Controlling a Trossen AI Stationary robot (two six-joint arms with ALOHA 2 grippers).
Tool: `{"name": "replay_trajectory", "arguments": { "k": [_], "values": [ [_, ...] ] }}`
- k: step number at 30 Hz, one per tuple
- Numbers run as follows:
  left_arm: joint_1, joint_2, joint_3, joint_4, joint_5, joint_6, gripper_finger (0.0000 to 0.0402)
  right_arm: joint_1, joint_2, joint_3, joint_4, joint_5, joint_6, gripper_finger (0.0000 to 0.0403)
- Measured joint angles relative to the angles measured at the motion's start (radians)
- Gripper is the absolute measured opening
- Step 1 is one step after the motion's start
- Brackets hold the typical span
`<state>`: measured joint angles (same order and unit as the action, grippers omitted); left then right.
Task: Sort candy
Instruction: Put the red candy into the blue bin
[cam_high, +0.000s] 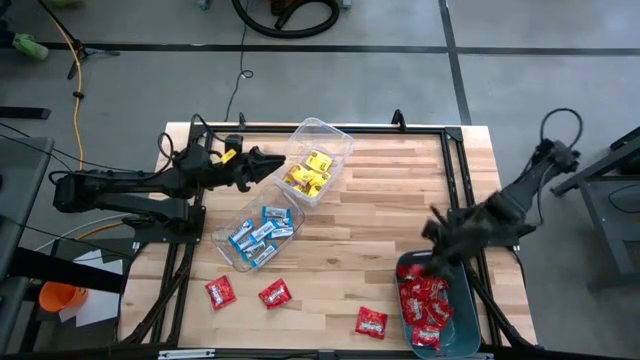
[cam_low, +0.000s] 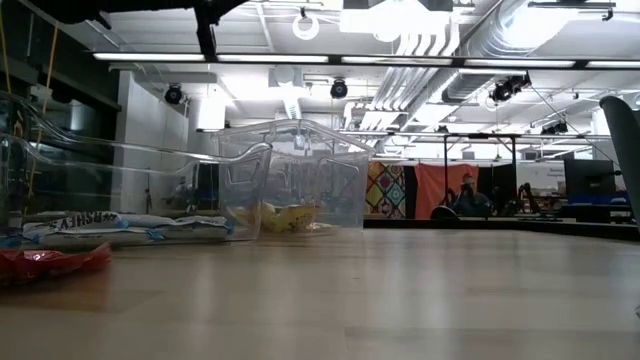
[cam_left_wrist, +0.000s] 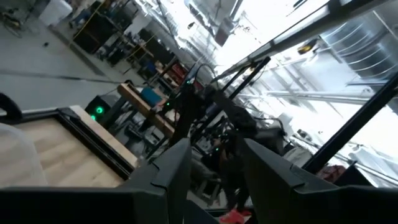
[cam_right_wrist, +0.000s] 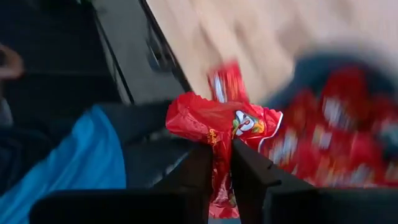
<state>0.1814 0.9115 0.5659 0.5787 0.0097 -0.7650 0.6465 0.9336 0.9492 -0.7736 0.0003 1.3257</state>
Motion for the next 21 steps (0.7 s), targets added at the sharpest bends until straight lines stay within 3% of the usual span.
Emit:
{"name": "replay_trajectory", "arguments": {
  "k": [4, 8, 17, 21],
  "values": [
    [0.0, 0.0, 0.0, -0.013, 0.005, -0.019, 0.0131, 0.157, 0.066, -0.024, 0.025, 0.002, 0.192, 0.0061],
    [0.0, 0.0, 0.0, -0.012, 0.005, -0.018, 0.0131, 0.233, 0.145, -0.035, 0.028, -0.038, 0.288, 0.009],
    [-0.001, 0.0, 0.0, -0.01, 0.03, -0.057, 0.0131, 0.22, 0.179, -0.034, 0.054, -0.107, 0.174, 0.0207],
    [-0.014, 0.0, 0.0, -0.005, 0.107, -0.103, 0.0131, 0.178, 0.161, -0.02, 0.136, -0.108, 0.135, 0.0231]
  ]
}}
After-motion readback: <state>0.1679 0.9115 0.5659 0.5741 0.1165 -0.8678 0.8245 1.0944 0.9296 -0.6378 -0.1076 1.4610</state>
